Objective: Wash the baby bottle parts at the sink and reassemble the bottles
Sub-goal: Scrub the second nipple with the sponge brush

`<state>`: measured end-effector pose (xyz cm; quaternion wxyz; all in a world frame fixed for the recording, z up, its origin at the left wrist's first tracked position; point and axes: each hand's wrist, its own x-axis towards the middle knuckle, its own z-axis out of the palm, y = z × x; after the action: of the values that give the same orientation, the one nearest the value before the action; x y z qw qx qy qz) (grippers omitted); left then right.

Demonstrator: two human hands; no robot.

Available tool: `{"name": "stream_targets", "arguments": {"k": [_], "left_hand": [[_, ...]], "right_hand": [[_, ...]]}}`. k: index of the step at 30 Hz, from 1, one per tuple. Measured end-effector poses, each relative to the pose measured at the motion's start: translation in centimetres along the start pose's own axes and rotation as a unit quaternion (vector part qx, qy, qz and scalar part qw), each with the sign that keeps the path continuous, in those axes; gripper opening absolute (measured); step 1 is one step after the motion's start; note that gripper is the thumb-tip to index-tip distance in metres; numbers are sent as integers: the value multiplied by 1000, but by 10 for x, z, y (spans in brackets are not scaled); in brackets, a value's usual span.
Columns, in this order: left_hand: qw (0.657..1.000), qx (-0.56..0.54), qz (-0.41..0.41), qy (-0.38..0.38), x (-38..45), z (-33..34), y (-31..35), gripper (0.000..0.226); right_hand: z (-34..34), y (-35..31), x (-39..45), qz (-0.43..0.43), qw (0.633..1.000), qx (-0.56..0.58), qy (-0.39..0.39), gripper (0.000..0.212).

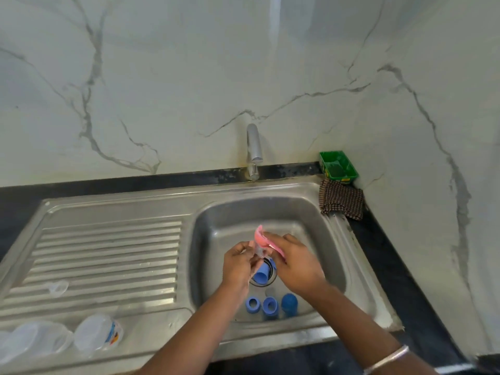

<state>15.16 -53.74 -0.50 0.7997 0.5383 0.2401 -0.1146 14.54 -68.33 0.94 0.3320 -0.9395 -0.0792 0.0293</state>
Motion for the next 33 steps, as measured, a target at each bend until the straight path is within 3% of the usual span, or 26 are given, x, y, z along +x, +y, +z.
{"name": "stream_targets", "arguments": {"k": [8, 15, 25, 31, 33], "left_hand": [[994, -96, -26, 41, -3, -22, 22, 19], [995, -68, -66, 10, -9, -32, 19, 18], [981, -126, -137, 59, -15, -20, 30, 19], [982, -101, -146, 63, -11, -24, 38, 8], [980, -90, -171, 46, -15, -22, 39, 10]], "right_hand": [[19, -24, -28, -69, 994, -79, -6, 52], [3, -32, -15, -37, 996, -55, 67, 55], [16, -32, -29, -50, 996, -74, 25, 42], [3, -47, -37, -103, 975, -175, 92, 51], [3, -56, -33, -131, 965, -213, 80, 52]]}}
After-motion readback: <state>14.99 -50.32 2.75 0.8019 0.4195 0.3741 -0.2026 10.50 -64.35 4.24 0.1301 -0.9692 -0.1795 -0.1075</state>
